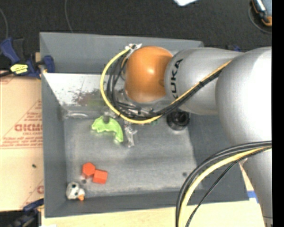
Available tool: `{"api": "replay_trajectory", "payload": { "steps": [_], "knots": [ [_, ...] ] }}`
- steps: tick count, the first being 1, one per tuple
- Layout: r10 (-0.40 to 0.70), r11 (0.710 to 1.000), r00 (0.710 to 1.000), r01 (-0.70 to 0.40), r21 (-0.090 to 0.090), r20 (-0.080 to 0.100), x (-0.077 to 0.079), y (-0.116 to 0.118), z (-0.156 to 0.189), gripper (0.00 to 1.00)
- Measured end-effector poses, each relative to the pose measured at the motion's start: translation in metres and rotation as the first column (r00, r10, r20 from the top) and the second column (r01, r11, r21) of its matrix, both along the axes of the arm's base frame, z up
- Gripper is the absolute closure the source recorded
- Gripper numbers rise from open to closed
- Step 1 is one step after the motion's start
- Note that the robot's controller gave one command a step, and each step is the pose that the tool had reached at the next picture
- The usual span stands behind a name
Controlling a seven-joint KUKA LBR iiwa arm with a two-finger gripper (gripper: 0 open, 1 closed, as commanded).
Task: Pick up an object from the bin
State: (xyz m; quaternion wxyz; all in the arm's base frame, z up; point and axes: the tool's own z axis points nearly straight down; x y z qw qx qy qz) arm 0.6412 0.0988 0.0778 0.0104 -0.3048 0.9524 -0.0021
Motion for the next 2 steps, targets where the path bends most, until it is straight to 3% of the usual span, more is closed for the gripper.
{"api": "replay_trajectory", "payload": {
  "steps": [1,2],
  "knots": [
    [0.129,0.992,0.992,-0.129,0.003,0.000,0.0068,0.0015,-0.0005,1.00],
    [0.133,0.991,0.991,-0.133,0.004,0.001,0.0071,0.0015,-0.0005,1.00]
  ]
}}
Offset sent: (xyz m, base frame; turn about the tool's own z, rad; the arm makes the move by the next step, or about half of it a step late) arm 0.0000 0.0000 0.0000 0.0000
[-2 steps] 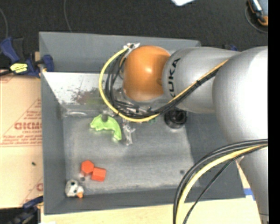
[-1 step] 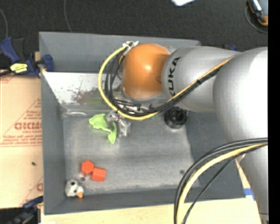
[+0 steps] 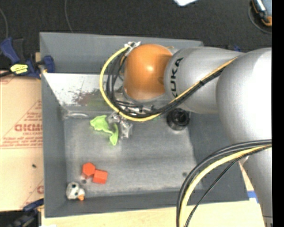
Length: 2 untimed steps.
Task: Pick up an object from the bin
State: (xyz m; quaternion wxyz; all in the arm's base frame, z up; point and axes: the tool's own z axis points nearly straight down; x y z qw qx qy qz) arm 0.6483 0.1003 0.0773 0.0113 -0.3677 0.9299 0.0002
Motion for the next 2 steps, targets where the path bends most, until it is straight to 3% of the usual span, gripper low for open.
{"api": "replay_trajectory", "payload": {
  "steps": [1,2],
  "knots": [
    [-0.091,0.996,0.996,0.091,0.003,-0.004,0.003,-0.006,0.079,1.00],
    [-0.071,0.998,0.998,0.070,0.002,0.004,-0.032,-0.003,0.140,1.00]
  ]
}}
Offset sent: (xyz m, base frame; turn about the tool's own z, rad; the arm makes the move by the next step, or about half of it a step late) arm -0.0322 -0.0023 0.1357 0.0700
